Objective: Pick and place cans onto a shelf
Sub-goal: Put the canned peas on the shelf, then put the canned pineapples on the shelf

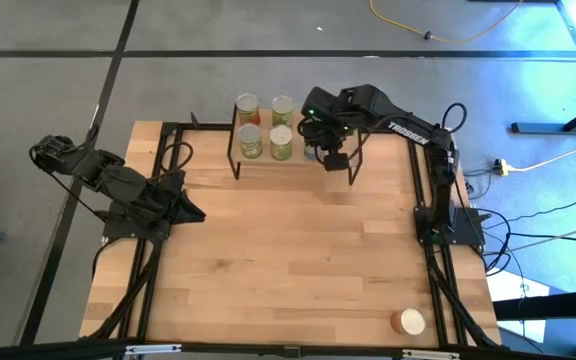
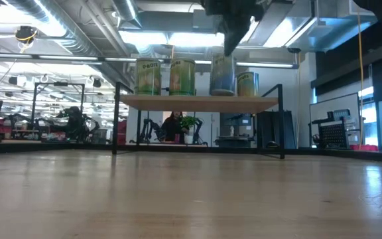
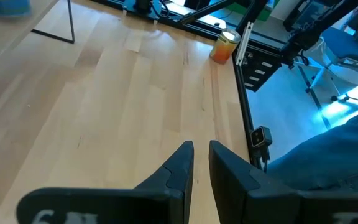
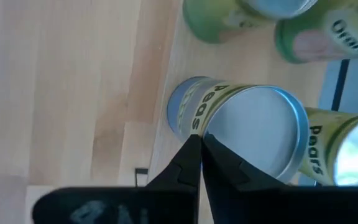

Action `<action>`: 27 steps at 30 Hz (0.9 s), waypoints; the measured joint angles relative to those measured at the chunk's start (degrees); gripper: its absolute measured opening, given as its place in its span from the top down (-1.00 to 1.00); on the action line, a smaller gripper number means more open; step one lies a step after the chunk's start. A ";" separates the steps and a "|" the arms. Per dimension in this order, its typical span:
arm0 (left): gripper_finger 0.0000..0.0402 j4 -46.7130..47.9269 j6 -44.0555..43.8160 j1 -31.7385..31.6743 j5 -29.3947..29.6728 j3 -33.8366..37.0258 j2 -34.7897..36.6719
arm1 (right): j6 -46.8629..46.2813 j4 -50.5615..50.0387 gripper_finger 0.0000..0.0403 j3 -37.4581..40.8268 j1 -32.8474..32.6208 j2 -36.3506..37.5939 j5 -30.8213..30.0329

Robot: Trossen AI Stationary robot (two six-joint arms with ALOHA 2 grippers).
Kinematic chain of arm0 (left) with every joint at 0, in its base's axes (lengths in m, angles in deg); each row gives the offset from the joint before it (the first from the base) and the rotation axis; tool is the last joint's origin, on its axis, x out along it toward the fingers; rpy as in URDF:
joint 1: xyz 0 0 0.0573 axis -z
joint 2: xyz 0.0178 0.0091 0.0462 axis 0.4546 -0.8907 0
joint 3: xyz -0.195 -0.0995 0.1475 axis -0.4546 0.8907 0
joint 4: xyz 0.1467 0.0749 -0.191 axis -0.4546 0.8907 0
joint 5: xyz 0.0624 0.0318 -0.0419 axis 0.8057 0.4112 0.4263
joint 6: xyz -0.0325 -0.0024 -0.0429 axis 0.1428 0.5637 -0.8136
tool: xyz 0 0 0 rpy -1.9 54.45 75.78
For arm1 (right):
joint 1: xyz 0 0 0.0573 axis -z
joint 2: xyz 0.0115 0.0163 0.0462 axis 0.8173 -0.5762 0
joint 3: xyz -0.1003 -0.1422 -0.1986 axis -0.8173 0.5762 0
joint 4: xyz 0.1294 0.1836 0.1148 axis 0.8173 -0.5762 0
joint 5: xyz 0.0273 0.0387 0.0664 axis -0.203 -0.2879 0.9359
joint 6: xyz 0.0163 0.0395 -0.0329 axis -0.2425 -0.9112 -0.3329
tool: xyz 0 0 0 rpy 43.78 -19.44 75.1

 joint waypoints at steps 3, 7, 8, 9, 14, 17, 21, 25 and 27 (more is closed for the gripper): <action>0.78 0.01 -0.02 0.00 0.88 0.00 -0.01 | 1.23 1.82 0.92 2.56 0.33 0.00 -0.01; 0.78 0.00 0.00 0.00 1.45 -0.01 0.00 | 2.28 3.63 0.92 4.39 0.47 0.22 -0.27; 0.78 0.00 0.00 0.00 1.61 0.00 0.01 | 2.58 3.76 0.92 4.49 0.47 0.24 -0.29; 0.78 0.00 -0.02 0.00 1.75 -0.02 0.01 | 2.77 3.76 0.92 4.53 0.47 0.24 -0.51; 0.78 0.00 -0.02 0.00 2.03 -0.01 -0.01 | 2.71 3.82 0.92 4.53 0.45 0.24 -0.89; 0.78 0.00 -0.02 0.00 2.43 -0.02 -0.01 | 2.54 3.82 0.92 4.55 0.44 0.24 -0.89; 0.78 0.00 -0.02 0.01 2.42 0.00 0.01 | 2.49 3.81 0.87 4.10 0.44 0.08 -0.91; 0.78 0.00 -0.02 0.00 2.42 0.00 0.00 | 2.48 3.82 0.75 2.48 0.15 -0.22 -0.89; 0.78 0.00 -0.02 0.01 2.43 0.00 0.01 | 2.38 3.74 0.69 1.44 -0.07 -0.20 -0.89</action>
